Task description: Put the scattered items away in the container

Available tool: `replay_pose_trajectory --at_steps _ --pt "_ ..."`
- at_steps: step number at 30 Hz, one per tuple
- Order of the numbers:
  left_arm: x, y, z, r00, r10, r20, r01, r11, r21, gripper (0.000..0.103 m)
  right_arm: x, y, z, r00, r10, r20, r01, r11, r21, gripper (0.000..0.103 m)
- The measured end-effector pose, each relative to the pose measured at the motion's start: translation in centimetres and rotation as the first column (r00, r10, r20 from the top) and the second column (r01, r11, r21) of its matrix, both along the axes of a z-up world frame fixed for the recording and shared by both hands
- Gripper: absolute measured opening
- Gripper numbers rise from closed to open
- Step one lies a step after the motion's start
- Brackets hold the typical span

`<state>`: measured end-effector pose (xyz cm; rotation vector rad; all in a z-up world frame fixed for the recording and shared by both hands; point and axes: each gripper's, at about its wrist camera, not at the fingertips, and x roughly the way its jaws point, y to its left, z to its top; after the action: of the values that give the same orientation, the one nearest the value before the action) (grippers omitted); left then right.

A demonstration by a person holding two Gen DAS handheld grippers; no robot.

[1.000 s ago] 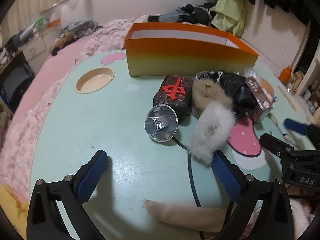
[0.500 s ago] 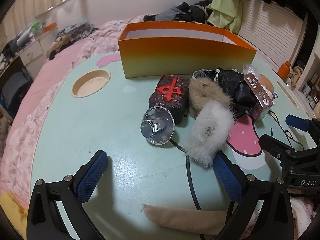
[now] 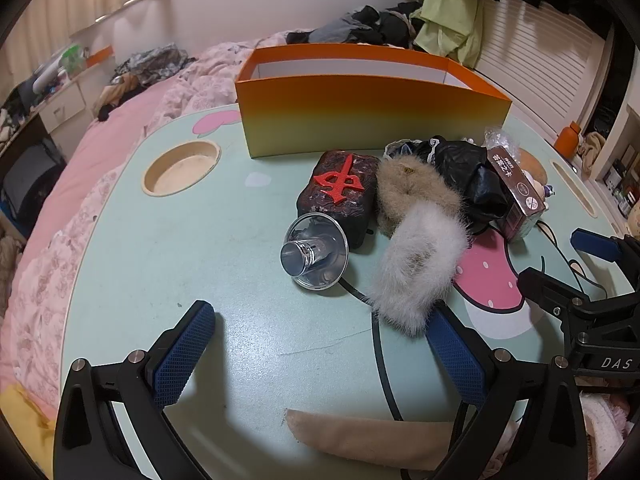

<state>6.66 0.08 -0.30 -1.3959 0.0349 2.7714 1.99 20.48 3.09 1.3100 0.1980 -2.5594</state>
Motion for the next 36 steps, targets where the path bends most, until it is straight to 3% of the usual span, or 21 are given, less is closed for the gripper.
replay_pose_trajectory --at_steps 18,22,26,30,36 --pt "0.5 0.4 0.1 0.999 -0.050 -0.021 0.050 0.999 0.010 0.103 0.1 0.0 -0.1 1.000 -0.001 -0.001 0.001 1.000 -0.001 0.103" --pt "0.7 0.5 0.4 0.995 -0.096 -0.039 0.098 0.993 0.058 0.103 0.1 0.0 -0.1 1.000 -0.001 -0.001 0.001 1.000 -0.001 0.103" --pt "1.2 -0.1 1.0 0.987 -0.139 -0.082 0.151 0.975 0.161 0.102 0.1 0.1 -0.1 1.000 -0.001 -0.001 0.001 1.000 -0.001 0.103" --pt "2.1 -0.4 2.2 0.967 -0.186 -0.176 0.220 0.955 0.198 0.081 0.1 0.0 0.0 1.000 -0.001 -0.002 0.001 1.000 -0.001 0.103" --pt "1.6 0.7 2.4 0.950 -0.235 -0.206 0.270 0.949 0.163 0.068 0.1 0.1 -0.1 1.000 -0.001 -0.001 0.001 1.000 -0.002 0.103"
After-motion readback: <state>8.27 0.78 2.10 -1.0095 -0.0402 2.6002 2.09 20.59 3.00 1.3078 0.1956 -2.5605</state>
